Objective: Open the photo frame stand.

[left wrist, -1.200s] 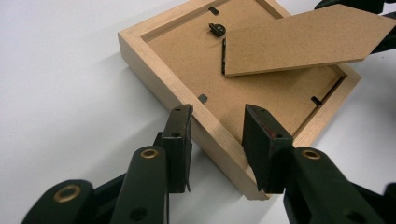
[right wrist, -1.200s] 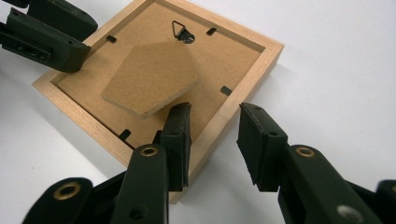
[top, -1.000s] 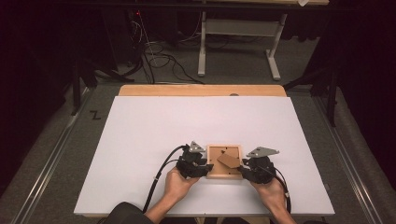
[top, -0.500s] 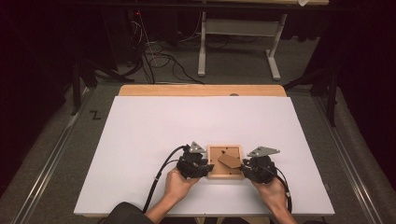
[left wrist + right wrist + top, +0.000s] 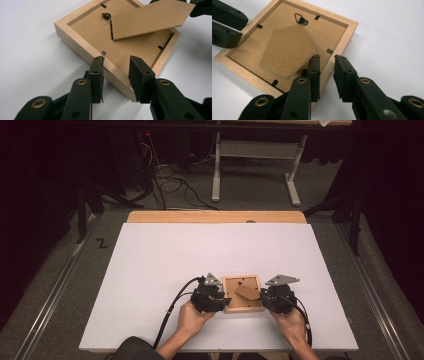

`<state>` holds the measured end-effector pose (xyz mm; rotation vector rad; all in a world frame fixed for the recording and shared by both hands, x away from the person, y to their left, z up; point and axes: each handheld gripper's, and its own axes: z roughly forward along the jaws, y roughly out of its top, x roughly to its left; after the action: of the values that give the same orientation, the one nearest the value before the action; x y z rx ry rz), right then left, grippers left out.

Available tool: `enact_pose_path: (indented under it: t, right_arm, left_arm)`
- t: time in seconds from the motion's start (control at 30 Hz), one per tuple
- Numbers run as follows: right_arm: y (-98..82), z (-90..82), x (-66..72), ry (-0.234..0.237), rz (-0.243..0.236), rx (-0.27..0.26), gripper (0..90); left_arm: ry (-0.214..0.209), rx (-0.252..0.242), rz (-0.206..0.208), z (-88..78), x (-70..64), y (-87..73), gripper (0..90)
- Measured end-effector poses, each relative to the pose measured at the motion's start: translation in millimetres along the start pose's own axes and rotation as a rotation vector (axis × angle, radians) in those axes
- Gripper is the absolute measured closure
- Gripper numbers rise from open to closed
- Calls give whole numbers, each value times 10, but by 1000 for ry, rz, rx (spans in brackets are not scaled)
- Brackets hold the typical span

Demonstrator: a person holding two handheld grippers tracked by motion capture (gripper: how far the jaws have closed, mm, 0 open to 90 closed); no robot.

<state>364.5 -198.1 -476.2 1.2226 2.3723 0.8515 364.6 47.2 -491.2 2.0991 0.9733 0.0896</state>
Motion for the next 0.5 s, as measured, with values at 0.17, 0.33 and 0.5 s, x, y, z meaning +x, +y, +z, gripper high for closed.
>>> enact_pose_path:
  t: [0.17,0.33,0.5]
  right_arm:
    - [13,13,-12,-7,5,-1,763]
    - [23,23,-24,-16,10,-2,768]
    - [30,29,-43,-25,20,-2,781]
  left_arm:
    - [-1,0,4,3,-13,0,640]
    - [3,1,13,6,-34,-2,637]
    - [-25,-1,20,7,-57,-4,657]
